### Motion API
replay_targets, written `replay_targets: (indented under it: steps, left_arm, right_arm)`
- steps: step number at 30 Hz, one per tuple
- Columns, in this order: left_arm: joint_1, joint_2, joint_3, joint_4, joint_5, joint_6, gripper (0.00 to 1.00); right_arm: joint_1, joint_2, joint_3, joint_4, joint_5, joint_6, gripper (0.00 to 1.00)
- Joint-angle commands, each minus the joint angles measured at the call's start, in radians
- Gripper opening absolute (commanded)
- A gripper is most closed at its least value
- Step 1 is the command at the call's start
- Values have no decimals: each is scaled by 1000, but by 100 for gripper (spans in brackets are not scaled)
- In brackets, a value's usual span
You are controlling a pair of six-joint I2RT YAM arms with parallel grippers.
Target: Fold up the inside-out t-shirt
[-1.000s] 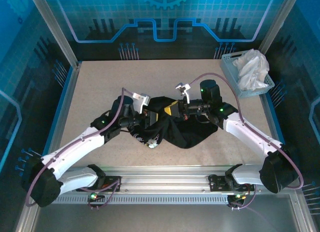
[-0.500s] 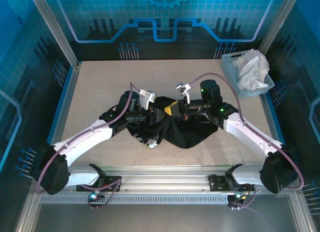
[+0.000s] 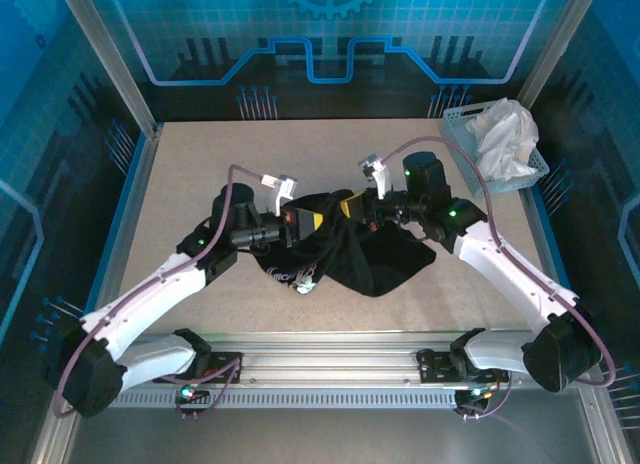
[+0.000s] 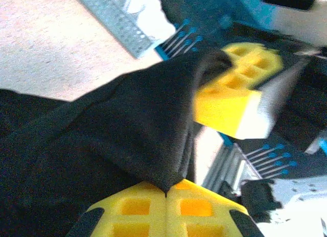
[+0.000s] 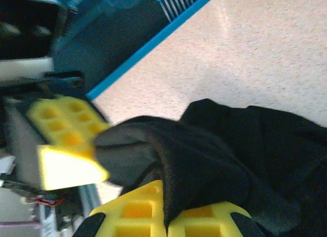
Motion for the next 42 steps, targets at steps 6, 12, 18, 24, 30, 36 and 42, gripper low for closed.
replay_targets:
  steps: [6, 12, 18, 24, 30, 36, 42]
  left_arm:
    - [7, -121, -38, 117, 67, -168, 0]
    - [12, -119, -66, 188, -11, -248, 0]
    - [14, -89, -58, 192, -29, -243, 0]
    - [16, -64, -51, 203, -12, -240, 0]
    - [17, -64, -52, 196, -10, -239, 0]
    - [18, -68, -53, 188, -10, -238, 0]
    - [17, -77, -53, 178, -10, -231, 0]
  right_arm:
    - [118, 143, 215, -145, 418, -98, 11]
    - [131, 157, 271, -253, 546, -133, 32]
    - [120, -20, 85, -197, 411, -162, 45]
    - [131, -147, -65, -85, 230, -168, 58]
    - [179, -165, -74, -97, 352, -249, 57]
    - [282, -169, -74, -79, 453, -431, 44]
    - [284, -83, -6, -88, 460, -463, 45]
